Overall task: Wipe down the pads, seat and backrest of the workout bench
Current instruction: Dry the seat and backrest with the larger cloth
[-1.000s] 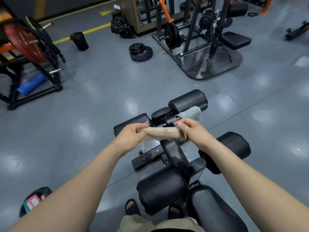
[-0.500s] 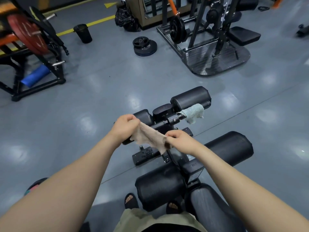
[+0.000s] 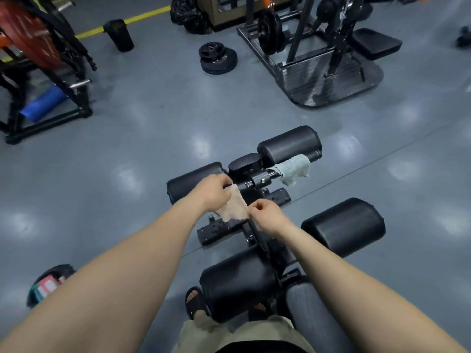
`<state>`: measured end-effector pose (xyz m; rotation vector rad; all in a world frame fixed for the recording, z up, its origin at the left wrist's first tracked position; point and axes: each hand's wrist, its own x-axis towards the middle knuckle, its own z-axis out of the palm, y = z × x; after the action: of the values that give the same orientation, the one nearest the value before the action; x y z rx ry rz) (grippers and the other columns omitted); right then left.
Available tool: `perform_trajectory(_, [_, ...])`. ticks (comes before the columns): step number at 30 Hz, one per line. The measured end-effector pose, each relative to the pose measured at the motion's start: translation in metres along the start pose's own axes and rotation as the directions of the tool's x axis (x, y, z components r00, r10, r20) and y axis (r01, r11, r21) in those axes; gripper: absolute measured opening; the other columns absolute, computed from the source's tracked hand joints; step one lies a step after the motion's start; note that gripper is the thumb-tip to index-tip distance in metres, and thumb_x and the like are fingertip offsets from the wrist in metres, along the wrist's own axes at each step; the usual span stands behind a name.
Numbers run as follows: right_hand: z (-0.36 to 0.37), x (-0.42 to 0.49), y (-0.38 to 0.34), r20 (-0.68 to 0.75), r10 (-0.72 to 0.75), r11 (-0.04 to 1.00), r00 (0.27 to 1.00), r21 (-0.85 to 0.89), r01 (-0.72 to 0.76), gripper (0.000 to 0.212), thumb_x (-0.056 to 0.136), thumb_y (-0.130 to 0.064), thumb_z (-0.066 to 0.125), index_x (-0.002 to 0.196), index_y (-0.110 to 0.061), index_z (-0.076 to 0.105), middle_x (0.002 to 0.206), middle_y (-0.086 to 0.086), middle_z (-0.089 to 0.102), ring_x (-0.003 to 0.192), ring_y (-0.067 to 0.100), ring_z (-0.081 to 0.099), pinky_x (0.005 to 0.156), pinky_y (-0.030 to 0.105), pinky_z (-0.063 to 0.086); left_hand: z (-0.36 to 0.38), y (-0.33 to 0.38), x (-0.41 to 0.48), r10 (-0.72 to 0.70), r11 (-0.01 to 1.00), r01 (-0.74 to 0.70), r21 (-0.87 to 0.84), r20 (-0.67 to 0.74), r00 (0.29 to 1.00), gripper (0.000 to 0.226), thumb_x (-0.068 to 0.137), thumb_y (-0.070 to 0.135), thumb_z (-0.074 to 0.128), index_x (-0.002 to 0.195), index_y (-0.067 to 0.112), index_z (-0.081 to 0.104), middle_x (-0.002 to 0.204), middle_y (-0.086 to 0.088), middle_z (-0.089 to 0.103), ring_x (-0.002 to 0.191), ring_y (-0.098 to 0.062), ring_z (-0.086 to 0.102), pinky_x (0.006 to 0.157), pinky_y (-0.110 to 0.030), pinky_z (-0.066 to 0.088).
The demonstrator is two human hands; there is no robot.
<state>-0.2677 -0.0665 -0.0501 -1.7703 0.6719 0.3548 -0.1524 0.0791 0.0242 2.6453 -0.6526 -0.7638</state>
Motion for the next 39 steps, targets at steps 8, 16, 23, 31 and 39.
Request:
perform_trajectory(8, [-0.102,0.029,-0.003,-0.359,-0.512,0.713,0.780,-0.684,0.154,0.055,0.082,-0.002,0.062,0.135,-0.014,0.056,0.144,0.013,0.044,0.131,0.037,0.037,0.104,0.050,0.041,0.024,-0.001,0.001,-0.032,0.999,0.032,-0.024,-0.026,0.999,0.040,0.094,0.022,0.050,0.134,0.022,0.053,0.129,-0.007,0.049,0.113,-0.025,0.053,0.099,-0.037,0.046])
perform_trajectory(16, [-0.127,0.051,-0.009,-0.106,-0.560,0.477,0.822,-0.852,0.215,0.048,0.089,-0.014,0.064,0.134,-0.028,0.062,0.137,-0.003,0.060,0.125,0.027,0.046,0.100,0.041,0.028,0.025,0.005,-0.026,-0.070,0.998,0.070,-0.005,-0.075,0.995,0.044,0.095,0.022,0.045,0.139,0.021,0.051,0.140,-0.003,0.044,0.136,-0.025,0.028,0.107,-0.034,0.035])
perform_trajectory(23, [-0.112,-0.010,0.006,-0.205,-0.575,0.667,0.792,-0.678,0.309,0.018,0.095,-0.017,0.053,0.102,-0.013,0.069,0.095,0.010,0.065,0.096,0.033,0.056,0.082,0.039,0.042,0.035,0.022,-0.064,-0.009,0.998,0.000,-0.059,-0.150,0.989,0.042,0.093,0.019,0.046,0.134,0.020,0.054,0.139,0.000,0.043,0.134,-0.021,0.027,0.104,-0.029,0.034])
perform_trajectory(31, [-0.067,-0.148,0.053,-0.081,-0.235,0.957,0.969,-0.191,0.216,0.025,0.098,-0.034,0.060,0.081,-0.015,0.062,0.069,-0.007,0.054,0.062,0.007,0.047,0.059,0.022,0.040,0.096,0.048,-0.151,0.144,0.913,-0.159,-0.376,-0.066,0.987,0.018,0.091,0.016,0.056,0.105,0.026,0.061,0.097,0.007,0.064,0.083,-0.012,0.061,0.070,-0.015,0.046])
perform_trajectory(39, [0.004,-0.253,0.149,0.033,0.051,0.966,0.998,0.252,-0.058,0.028,0.095,-0.015,0.061,0.072,-0.019,0.046,0.059,-0.003,0.041,0.050,0.010,0.035,0.044,0.019,0.030,0.208,0.029,-0.248,0.091,0.873,-0.074,-0.482,0.011,0.996,0.019,0.092,0.017,0.052,0.102,0.027,0.065,0.078,0.014,0.062,0.059,0.001,0.052,0.052,-0.013,0.036])
